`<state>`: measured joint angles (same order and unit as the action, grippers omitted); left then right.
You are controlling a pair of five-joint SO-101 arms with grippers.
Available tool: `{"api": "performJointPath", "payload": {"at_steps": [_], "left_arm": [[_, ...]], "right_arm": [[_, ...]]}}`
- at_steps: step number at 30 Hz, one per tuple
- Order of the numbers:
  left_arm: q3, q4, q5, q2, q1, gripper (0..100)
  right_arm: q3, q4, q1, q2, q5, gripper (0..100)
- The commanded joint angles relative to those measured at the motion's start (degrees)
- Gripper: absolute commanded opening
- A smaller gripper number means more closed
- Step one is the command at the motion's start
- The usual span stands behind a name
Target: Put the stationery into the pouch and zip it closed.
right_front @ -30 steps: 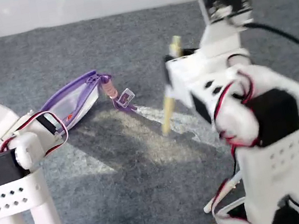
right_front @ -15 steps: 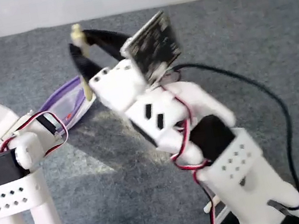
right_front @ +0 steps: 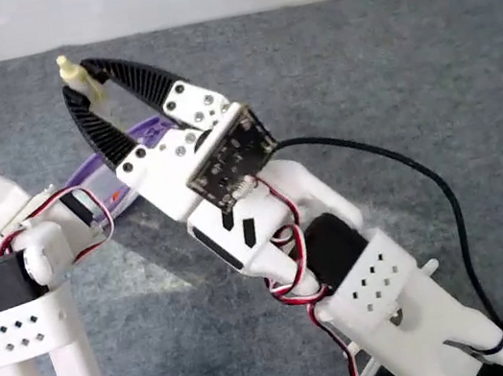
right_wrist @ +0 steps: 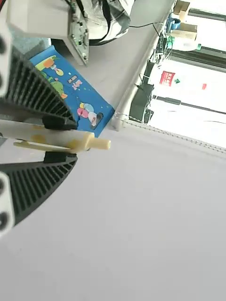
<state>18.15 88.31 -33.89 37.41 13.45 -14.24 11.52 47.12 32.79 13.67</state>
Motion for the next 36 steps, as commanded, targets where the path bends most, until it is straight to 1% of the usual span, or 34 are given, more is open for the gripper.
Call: {"api": "performJointPath", "payload": {"at_steps": [1,5,10,12,17,19,21,23,25,27,31,32,34,36], "left_arm": [[-0.84,-1.41,-0.62,0.53,-0.18,1],[-0.84,-1.41,-0.62,0.53,-0.18,1],[-0.75,-1.32,-0.62,0.53,-0.18,1],[-0.75,-1.32,-0.62,0.53,-0.18,1],[-0.75,-1.32,-0.62,0.53,-0.09,1],[-0.75,-1.32,-0.62,0.53,-0.09,1],[-0.75,-1.32,-0.62,0.53,-0.09,1],[-0.75,-1.32,-0.62,0.53,0.0,1],[-0.75,-1.32,-0.62,0.53,0.0,1],[-0.75,-1.32,-0.62,0.53,0.0,1],[-0.75,-1.49,-0.62,0.53,0.0,1],[-0.75,-1.58,-0.62,0.53,0.0,1],[-0.75,-1.67,-0.62,0.53,0.0,1],[-0.75,-1.67,-0.62,0.44,0.0,1]], "right_arm": [[5.45,2.07,0.31,1.01,0.35,0.7],[5.63,1.45,0.4,-1.8,0.18,0.7],[5.36,-3.12,2.24,-5.58,0.26,0.7],[5.36,-3.38,2.95,-7.34,0.44,0.7],[3.96,-3.65,0.22,-10.86,0.7,0.7],[1.85,-3.65,-1.36,-11.38,2.73,0.7],[-0.79,-3.38,-2.77,-11.38,6.86,0.8],[-3.08,-3.03,-3.21,-11.12,11.16,0.9],[-4.22,-0.66,-3.12,-9.54,13.27,1.2],[-4.48,3.56,-2.86,-7.69,13.1,5.5],[-4.31,11.65,-1.89,-4.53,10.37,24.1],[-4.31,12.79,-1.8,-3.65,9.93,27.4],[-4.31,14.73,-1.8,-1.63,9.58,28.1],[-4.31,16.57,-1.98,0.57,9.58,25.1]]}}
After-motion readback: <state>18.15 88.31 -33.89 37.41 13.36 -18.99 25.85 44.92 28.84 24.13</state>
